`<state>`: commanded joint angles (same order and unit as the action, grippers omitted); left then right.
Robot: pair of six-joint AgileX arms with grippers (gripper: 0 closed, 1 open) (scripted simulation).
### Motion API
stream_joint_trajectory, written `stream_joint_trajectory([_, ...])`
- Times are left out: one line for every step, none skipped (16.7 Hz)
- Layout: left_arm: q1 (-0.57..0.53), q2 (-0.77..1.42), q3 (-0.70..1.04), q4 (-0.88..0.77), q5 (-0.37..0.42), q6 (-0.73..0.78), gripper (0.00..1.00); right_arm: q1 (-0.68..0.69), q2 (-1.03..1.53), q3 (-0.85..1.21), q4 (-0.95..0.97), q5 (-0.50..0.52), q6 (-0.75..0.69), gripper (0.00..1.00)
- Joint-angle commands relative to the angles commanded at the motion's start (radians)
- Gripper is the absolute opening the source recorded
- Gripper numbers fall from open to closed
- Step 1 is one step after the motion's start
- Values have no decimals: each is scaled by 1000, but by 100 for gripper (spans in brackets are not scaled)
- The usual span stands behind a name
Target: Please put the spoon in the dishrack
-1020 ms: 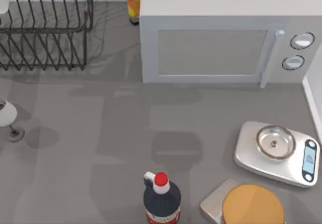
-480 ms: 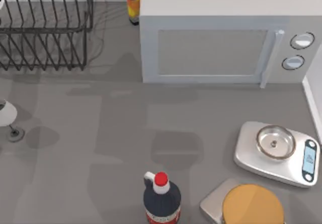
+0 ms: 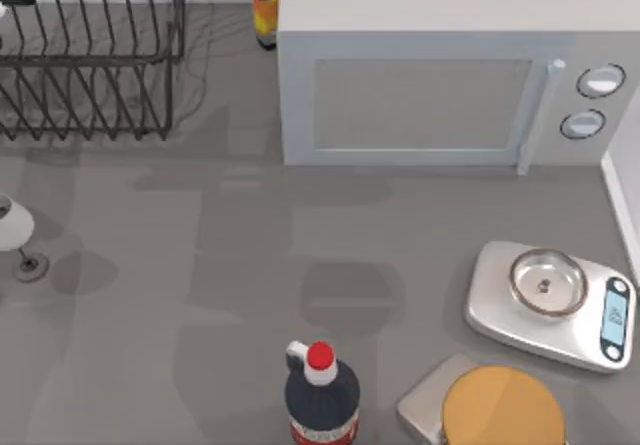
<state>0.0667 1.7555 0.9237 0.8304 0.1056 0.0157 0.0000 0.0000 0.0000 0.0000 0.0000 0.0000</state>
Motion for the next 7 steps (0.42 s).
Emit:
stream_joint_trajectory([0, 0, 0, 0, 0, 0, 98, 0, 0, 0, 0, 0, 0, 100])
stream_joint_trajectory([0, 0, 0, 0, 0, 0, 100, 0, 0, 0, 0, 0, 0, 100])
stream_joint_trajectory([0, 0, 0, 0, 0, 0, 100, 0, 0, 0, 0, 0, 0, 100])
stream_joint_trajectory([0, 0, 0, 0, 0, 0, 100, 0, 0, 0, 0, 0, 0, 100])
stream_joint_trajectory([0, 0, 0, 0, 0, 0, 100, 0, 0, 0, 0, 0, 0, 100])
stream_joint_trajectory([0, 0, 0, 0, 0, 0, 100, 0, 0, 0, 0, 0, 0, 100])
stream_joint_trajectory([0, 0, 0, 0, 0, 0, 100, 0, 0, 0, 0, 0, 0, 100])
